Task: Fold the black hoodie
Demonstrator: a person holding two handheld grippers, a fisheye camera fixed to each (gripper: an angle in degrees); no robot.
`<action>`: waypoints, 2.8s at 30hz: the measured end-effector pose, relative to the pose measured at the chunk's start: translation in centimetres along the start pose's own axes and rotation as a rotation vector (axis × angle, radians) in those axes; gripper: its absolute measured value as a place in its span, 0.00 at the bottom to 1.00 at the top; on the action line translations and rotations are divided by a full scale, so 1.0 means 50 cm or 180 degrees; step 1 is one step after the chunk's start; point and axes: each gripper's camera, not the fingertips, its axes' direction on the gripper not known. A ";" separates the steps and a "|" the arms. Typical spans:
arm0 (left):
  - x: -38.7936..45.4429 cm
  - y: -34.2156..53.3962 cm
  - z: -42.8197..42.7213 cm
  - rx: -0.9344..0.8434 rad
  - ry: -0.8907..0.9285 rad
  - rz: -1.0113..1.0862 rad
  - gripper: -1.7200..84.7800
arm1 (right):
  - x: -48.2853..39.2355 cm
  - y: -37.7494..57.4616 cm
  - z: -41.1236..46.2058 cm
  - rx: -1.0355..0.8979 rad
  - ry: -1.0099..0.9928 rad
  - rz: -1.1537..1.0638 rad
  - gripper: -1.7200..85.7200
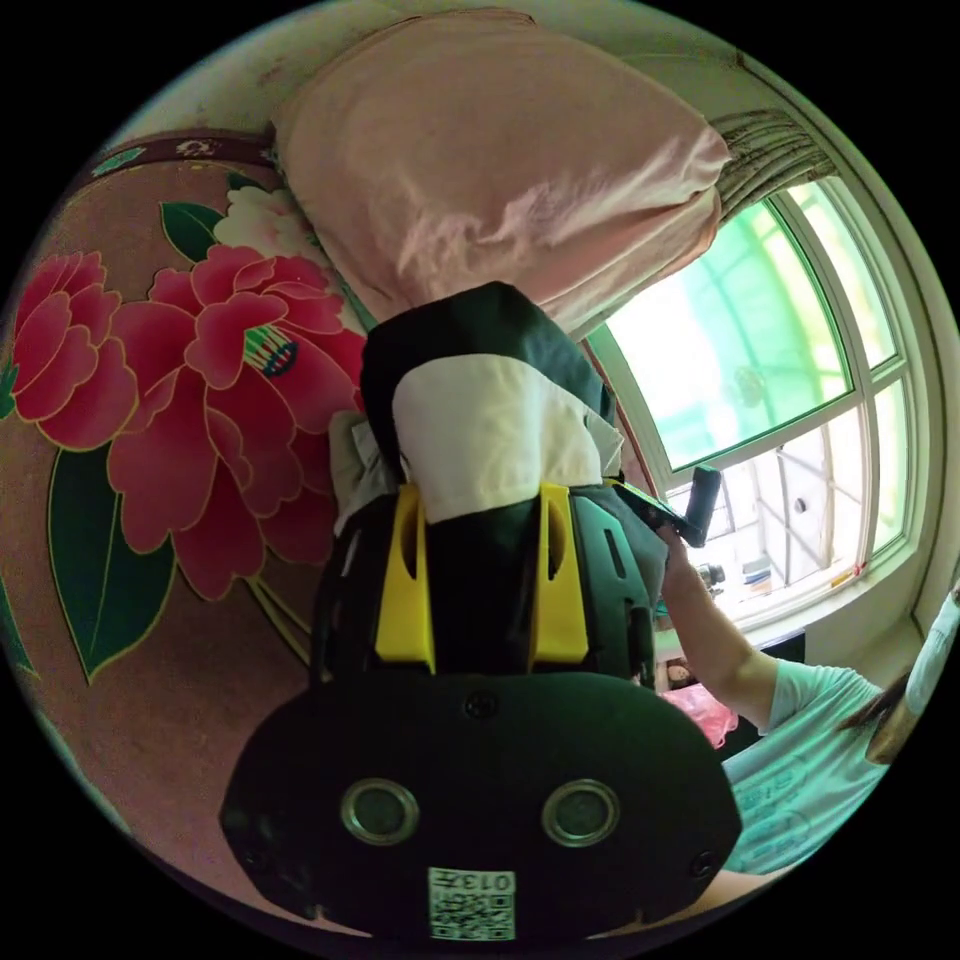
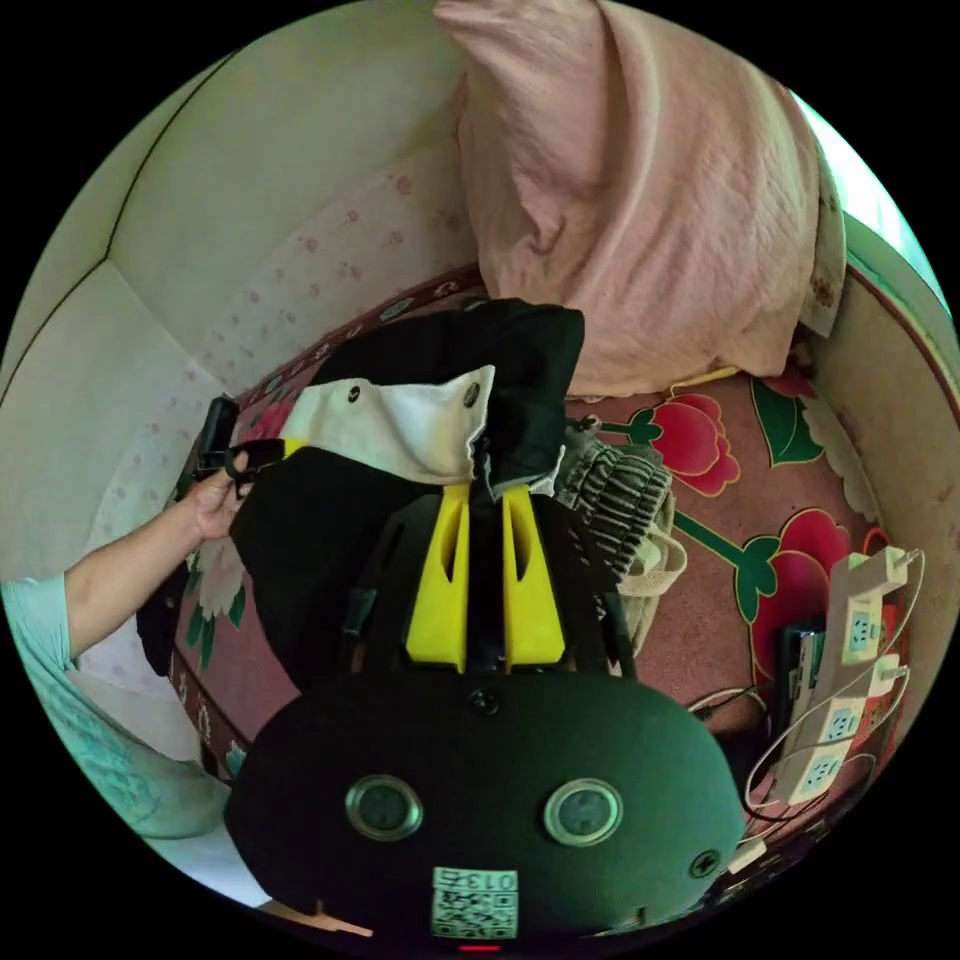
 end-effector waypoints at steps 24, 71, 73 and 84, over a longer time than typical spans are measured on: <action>0.051 -0.068 0.067 -0.0556 0.0096 0.0333 0.21 | 0.139 0.318 -0.064 0.0384 -0.1093 0.1454 0.21; 0.748 0.550 0.126 -0.0026 -0.2472 0.2674 0.12 | -0.613 0.039 -0.191 0.0008 0.1903 -0.1375 0.02; 0.765 0.591 0.138 -0.0151 -0.2607 0.2722 0.12 | -0.607 0.062 -0.146 -0.0058 0.1621 -0.1136 0.02; 0.796 0.723 -0.155 -0.0324 -0.1389 0.1990 0.03 | -0.859 0.057 -0.290 0.0500 0.1627 -0.0758 0.02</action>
